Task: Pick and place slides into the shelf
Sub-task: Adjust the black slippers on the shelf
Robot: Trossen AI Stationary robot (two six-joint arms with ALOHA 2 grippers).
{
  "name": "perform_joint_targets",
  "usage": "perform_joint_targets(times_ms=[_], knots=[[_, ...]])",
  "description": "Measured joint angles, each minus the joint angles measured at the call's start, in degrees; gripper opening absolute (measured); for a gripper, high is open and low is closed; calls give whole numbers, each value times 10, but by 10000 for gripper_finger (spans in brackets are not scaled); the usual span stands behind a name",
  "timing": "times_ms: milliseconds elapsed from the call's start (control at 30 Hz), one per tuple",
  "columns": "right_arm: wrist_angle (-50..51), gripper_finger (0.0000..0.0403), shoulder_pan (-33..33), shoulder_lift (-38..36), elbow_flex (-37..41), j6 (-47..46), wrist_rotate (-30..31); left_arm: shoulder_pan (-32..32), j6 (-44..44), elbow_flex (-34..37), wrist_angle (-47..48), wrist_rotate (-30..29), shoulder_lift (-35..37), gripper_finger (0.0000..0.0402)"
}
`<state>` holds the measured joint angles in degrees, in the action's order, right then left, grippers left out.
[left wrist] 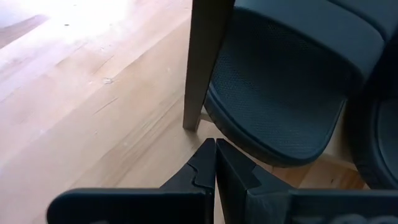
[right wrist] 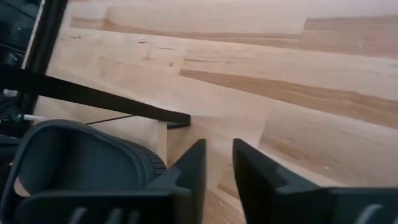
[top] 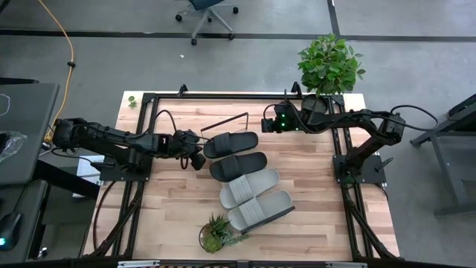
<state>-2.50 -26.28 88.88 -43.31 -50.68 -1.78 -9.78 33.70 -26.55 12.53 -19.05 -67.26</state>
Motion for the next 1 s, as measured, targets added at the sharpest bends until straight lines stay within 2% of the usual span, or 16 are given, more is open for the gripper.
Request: perform_joint_targets(times_ms=[133, 267, 600, 1000], knots=[[-10, 25, -1, 0, 0, 16, -5, 0, 6, 0, 0, -11, 0, 1], [-22, 2, -7, 0, 0, 17, -17, 0, 9, 0, 0, -16, 0, 1], [-30, 0, -11, 1, 0, 17, -26, 0, 13, 0, 16, -16, 0, 1], [-84, 0, -7, 46, 0, -1, -54, 0, 13, 0, 14, -33, 0, 1]])
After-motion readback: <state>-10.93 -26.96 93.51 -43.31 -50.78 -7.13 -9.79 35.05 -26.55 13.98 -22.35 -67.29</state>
